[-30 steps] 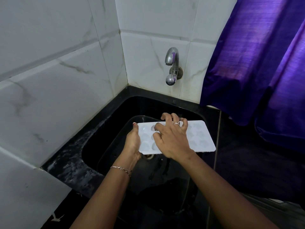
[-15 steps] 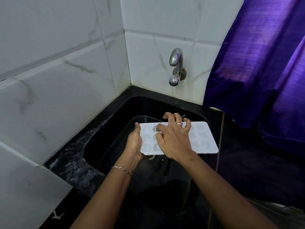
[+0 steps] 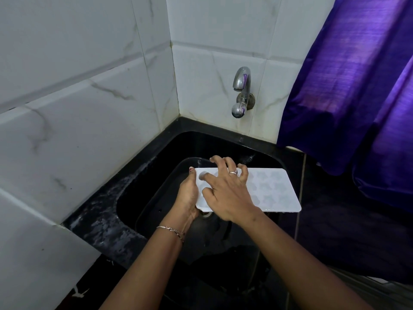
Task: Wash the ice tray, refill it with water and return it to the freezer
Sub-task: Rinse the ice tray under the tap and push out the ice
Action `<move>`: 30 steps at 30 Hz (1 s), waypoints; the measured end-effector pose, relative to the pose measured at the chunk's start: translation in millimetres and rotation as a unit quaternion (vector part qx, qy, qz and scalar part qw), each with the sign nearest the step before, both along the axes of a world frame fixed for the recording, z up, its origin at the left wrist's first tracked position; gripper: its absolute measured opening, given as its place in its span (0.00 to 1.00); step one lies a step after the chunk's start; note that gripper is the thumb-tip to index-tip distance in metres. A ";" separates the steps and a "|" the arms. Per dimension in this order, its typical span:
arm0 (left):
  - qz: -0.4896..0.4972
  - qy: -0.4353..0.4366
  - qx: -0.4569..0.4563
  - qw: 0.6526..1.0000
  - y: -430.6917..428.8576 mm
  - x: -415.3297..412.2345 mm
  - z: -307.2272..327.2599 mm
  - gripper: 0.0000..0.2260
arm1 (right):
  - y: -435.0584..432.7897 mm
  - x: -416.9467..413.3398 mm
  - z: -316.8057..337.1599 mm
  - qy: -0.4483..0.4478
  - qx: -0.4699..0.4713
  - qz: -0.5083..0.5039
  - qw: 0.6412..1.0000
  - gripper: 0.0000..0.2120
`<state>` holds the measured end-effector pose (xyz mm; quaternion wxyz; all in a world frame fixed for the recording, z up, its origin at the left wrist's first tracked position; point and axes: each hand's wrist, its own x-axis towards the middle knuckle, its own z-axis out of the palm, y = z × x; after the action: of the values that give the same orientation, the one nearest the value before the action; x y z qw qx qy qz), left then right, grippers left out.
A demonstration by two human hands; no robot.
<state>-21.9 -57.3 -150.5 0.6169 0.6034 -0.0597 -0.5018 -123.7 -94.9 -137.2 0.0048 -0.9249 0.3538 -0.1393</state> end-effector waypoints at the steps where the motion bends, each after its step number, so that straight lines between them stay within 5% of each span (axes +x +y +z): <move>1: -0.002 0.000 0.000 1.000 0.6 0.2 -0.6 0.24 | -0.6 -0.1 -1.7 0.001 0.003 0.002 1.000 0.24; 20: -0.023 0.035 -0.008 0.999 10.2 4.4 0.8 0.28 | -2.8 1.5 -5.5 0.002 0.012 0.024 1.000 0.24; 30: -0.016 0.028 -0.018 0.999 15.4 16.8 -7.6 0.25 | -29.7 -69.8 6.0 -0.119 0.030 -0.073 0.990 0.19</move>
<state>-5.1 -42.0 -158.1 0.6208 0.5767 -0.0614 -0.5275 -193.5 -124.6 -131.3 0.0648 -0.8729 0.4213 -0.2374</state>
